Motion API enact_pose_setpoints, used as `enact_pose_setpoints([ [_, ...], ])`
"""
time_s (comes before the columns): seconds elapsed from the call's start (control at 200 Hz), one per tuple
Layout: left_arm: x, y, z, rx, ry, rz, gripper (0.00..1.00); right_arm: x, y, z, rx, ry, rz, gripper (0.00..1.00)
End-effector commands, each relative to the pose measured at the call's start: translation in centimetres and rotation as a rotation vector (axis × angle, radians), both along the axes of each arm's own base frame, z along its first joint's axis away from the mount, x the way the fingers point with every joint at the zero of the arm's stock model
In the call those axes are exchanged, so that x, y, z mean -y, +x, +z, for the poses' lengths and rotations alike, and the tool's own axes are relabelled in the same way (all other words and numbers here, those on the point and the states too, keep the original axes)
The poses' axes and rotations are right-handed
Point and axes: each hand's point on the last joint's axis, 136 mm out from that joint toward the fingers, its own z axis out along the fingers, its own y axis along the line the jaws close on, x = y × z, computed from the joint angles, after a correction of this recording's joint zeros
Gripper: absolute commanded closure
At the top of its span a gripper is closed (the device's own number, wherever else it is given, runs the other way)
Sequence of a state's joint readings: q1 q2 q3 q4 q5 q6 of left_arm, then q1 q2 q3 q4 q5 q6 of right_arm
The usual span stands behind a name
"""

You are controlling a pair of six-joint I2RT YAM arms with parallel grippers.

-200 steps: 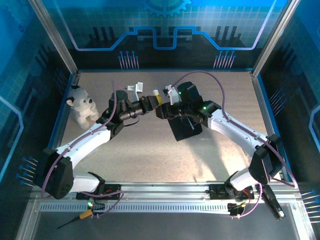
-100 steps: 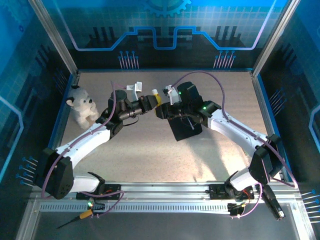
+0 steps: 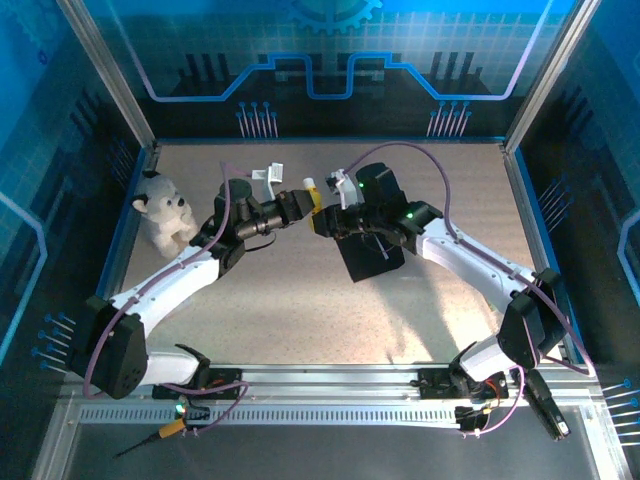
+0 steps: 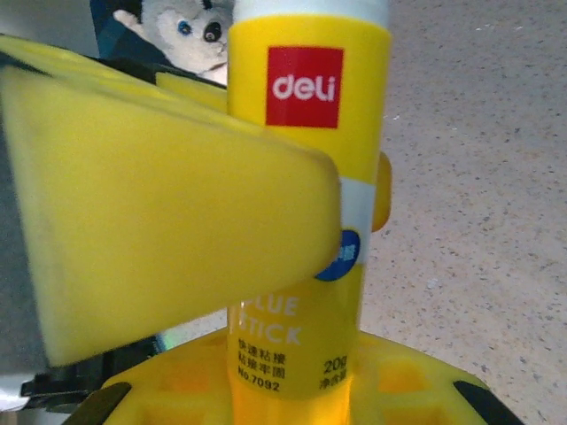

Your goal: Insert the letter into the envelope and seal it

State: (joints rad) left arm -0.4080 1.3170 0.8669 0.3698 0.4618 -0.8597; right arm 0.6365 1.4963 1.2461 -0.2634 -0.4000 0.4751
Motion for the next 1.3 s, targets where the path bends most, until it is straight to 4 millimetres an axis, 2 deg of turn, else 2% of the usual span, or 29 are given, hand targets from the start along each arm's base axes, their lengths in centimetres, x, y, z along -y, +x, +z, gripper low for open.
enact_pose_setpoints([
  [0.0,0.3,-1.4,3.4,0.130,-0.023,-0.087,1.00,-0.1,-0.9,3.0,0.023,0.148,0.093,0.81],
  [0.165,1.1,-3.3,5.5,0.222,-0.053,-0.226,1.00,0.5,-2.1,6.1,0.066,0.276,0.223,0.82],
  [0.415,1.0,-5.2,8.3,0.330,-0.145,-0.324,1.00,1.8,-3.8,11.2,0.106,0.524,0.429,0.81],
  [0.625,1.4,-6.2,9.4,0.346,-0.192,-0.412,1.00,2.2,-4.6,12.9,0.125,0.597,0.515,0.80],
  [0.805,1.3,-6.0,9.0,0.337,-0.156,-0.395,1.00,2.3,-3.8,12.8,0.118,0.597,0.491,0.80],
  [0.926,1.0,-5.5,8.6,0.331,-0.116,-0.349,1.00,2.4,-3.4,12.0,0.111,0.544,0.451,0.80],
  [1.036,0.4,-4.3,8.1,0.304,-0.068,-0.278,1.00,2.8,-3.2,10.6,0.113,0.423,0.375,0.66],
  [1.126,-0.2,-3.0,7.7,0.284,-0.009,-0.201,1.00,3.8,-3.2,9.7,0.123,0.309,0.297,0.49],
  [1.296,-2.2,-0.3,6.7,0.217,0.105,-0.006,1.00,5.3,-3.0,7.5,0.116,0.083,0.150,0.39],
])
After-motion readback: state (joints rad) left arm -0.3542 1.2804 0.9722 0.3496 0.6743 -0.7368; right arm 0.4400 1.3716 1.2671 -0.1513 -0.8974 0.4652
